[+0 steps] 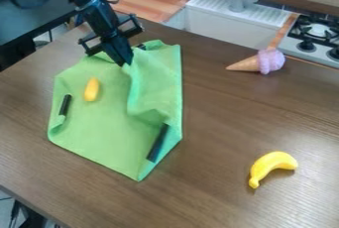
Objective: Fold the cloth from top right to bottom left to cover the yellow figure
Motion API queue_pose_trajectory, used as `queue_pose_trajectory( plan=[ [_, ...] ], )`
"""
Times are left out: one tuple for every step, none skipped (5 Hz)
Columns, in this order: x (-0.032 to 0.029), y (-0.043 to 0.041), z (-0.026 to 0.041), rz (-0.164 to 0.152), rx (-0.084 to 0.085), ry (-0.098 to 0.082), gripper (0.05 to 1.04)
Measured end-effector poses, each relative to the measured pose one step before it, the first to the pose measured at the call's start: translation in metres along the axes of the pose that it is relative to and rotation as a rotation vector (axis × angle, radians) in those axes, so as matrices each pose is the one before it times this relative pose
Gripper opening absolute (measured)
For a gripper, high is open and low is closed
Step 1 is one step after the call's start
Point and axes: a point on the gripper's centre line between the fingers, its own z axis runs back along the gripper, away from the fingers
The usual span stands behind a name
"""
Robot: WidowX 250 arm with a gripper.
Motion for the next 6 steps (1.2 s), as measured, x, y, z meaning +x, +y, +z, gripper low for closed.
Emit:
queue_pose_trajectory(
  plan=[
    [-0.00914,-0.00342,0.00935,0.0060,-0.0139,-0.0207,0.051],
    [-0.00294,0.00527,0.01609,-0.0011,0.0044,-0.0207,0.051],
    [-0.00808,0.01070,0.01258,0.0060,0.0164,-0.0096,0.051],
    [-0.00323,0.01407,0.00401,0.0091,0.0168,0.0013,0.051],
    [0.00069,0.01659,0.00664,0.0052,0.0196,-0.0059,0.051],
    [-0.00178,0.01231,0.00832,-0.0026,0.0199,0.0209,0.051]
  ],
)
